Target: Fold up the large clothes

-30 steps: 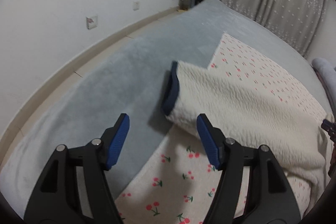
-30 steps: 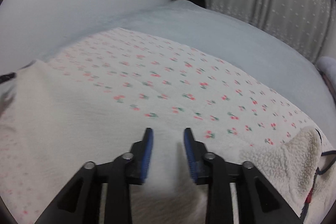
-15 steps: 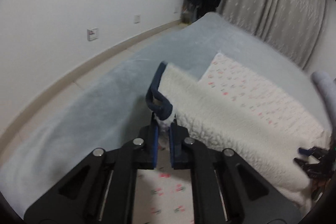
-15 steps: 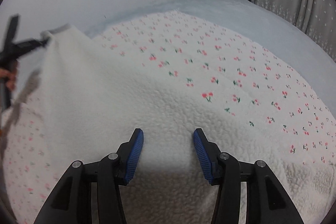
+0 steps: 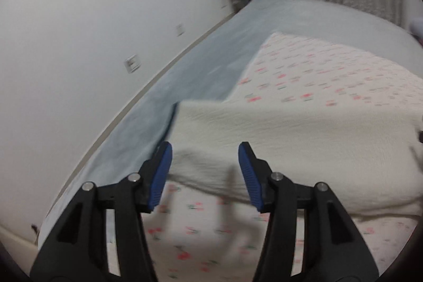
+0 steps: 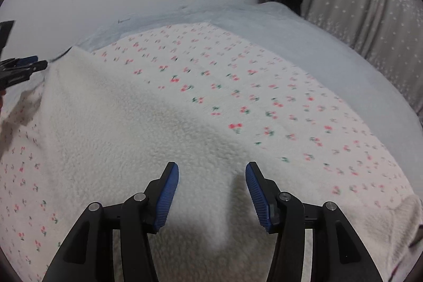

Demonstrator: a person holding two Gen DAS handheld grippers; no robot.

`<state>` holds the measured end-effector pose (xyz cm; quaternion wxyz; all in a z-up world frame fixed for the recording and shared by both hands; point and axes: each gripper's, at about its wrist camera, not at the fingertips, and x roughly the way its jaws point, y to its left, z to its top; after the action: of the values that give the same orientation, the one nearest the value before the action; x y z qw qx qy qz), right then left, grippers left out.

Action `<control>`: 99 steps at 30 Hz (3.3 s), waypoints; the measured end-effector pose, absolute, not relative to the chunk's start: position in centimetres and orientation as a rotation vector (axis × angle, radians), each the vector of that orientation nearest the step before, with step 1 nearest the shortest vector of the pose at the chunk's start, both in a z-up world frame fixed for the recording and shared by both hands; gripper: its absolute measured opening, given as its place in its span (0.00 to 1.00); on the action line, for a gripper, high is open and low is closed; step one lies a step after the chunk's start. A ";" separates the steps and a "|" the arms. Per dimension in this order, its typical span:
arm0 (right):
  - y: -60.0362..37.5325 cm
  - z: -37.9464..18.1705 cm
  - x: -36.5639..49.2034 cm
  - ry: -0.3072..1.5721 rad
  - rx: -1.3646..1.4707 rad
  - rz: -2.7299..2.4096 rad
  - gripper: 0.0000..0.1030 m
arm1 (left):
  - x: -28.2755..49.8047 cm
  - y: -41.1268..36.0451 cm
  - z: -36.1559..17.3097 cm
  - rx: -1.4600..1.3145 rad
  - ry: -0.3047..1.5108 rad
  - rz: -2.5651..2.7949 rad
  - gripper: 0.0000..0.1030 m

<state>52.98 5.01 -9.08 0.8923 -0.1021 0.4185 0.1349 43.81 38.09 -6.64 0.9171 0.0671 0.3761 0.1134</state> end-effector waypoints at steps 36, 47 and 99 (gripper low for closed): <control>-20.6 -2.2 24.2 0.961 0.097 -0.057 0.81 | 38.2 18.8 -8.7 0.111 0.943 -0.117 0.73; -34.1 -0.6 10.7 0.936 0.209 -0.375 0.81 | 30.0 9.7 -3.1 0.051 0.927 -0.300 0.87; -72.7 11.4 -0.8 0.472 0.380 -0.974 0.08 | 20.4 -33.8 -9.4 0.267 0.796 -0.794 0.89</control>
<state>-0.78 -72.73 11.43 0.8399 0.1798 0.2232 -0.4609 20.36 -33.77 -9.37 0.8377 0.1261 0.3761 -0.3754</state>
